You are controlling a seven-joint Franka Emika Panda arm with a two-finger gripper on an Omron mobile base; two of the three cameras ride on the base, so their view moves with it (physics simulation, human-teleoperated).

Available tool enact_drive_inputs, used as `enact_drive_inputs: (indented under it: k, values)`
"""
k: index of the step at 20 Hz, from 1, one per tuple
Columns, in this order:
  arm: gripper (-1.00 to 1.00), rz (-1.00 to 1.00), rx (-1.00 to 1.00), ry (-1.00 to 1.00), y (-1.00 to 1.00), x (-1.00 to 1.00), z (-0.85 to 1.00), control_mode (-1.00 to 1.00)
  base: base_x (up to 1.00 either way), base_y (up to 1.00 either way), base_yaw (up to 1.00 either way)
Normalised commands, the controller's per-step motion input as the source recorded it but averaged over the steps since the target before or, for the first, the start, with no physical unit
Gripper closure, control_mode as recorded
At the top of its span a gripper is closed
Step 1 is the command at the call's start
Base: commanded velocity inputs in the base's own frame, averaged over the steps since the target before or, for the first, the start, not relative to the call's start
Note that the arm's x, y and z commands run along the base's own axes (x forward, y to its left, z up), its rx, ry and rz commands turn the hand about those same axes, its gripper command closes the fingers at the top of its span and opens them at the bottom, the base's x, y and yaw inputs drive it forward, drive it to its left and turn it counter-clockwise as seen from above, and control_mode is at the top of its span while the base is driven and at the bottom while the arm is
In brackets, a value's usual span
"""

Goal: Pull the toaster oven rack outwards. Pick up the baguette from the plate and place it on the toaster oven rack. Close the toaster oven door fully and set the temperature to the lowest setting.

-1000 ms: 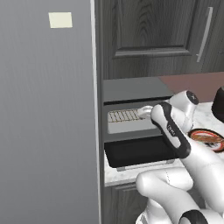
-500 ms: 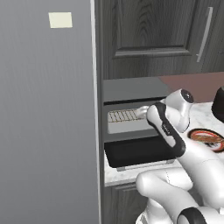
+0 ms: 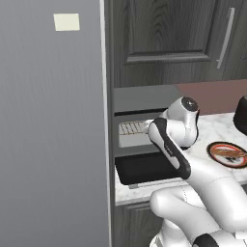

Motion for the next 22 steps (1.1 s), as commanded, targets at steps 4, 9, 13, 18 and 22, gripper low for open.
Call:
enact_drive_inputs:
  k: [4,9,13,18,22]
  values:
    - [-1.00,0.00,-0.06,-0.02,0.05,0.00,-0.08,-1.00,0.00,0.00,0.00]
    - [-1.00,0.00,0.00,-0.04,0.00,0.00,-0.16,-1.00,0.00,0.00,0.00]
    - [-1.00,0.00,0.00,-0.01,0.00,0.00,-0.09,-1.00,0.00,0.00,0.00]
    - [-1.00,0.00,0.00,0.00,0.00,0.08,-0.02,-1.00,0.00,0.00,0.00]
    - [-1.00,0.00,0.00,0.00,0.00,0.18,0.00,-1.00,0.00,0.00,0.00]
